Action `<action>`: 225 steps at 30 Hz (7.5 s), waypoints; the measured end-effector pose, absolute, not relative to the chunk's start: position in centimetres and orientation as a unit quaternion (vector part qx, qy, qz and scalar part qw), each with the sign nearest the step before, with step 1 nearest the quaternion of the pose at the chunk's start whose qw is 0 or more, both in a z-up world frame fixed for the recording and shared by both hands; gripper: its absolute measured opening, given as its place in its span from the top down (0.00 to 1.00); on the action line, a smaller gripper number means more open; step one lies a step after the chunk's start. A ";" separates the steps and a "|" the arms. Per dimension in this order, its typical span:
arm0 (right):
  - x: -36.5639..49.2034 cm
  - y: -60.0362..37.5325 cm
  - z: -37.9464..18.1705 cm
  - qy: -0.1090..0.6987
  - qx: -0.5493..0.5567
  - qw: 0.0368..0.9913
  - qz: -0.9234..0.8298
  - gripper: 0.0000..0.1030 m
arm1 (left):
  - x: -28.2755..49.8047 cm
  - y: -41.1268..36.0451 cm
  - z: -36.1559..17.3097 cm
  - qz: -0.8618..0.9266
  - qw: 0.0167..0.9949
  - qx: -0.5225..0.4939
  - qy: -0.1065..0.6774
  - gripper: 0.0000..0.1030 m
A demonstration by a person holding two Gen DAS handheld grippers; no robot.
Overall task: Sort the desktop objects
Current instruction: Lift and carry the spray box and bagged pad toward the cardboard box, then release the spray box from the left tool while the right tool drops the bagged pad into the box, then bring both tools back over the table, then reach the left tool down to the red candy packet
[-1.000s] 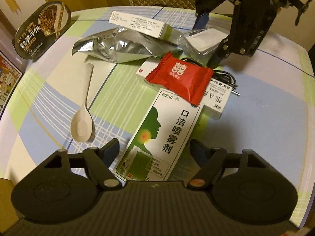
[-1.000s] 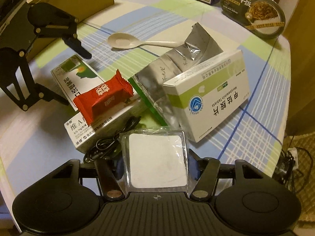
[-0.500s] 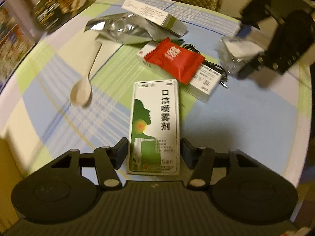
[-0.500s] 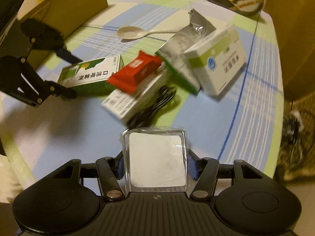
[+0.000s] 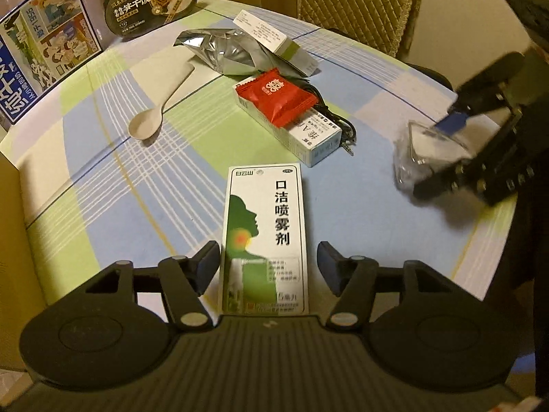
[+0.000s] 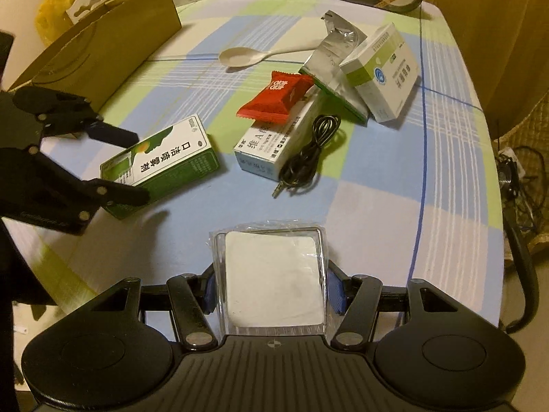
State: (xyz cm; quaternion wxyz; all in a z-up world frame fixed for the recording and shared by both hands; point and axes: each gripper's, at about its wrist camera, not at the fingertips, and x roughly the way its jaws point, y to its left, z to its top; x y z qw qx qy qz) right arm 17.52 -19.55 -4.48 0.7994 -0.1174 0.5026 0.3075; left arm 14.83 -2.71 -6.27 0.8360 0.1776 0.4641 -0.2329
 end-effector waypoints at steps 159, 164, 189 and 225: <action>12.4 5.0 6.7 0.320 -0.101 0.852 0.402 0.13 | 5.0 27.6 7.5 0.035 0.935 0.031 0.353 0.25; 11.0 0.7 5.9 0.333 -0.080 0.862 0.372 0.11 | 3.9 25.2 8.0 0.022 0.937 0.033 0.347 0.18; 7.2 -19.7 2.5 0.388 0.053 0.901 0.187 0.07 | 3.2 7.9 4.7 -0.109 0.924 0.020 0.366 0.01; 14.0 -20.8 -2.5 0.396 -0.033 0.891 0.219 0.15 | 19.2 -5.4 -2.1 -0.209 0.872 0.076 0.436 0.23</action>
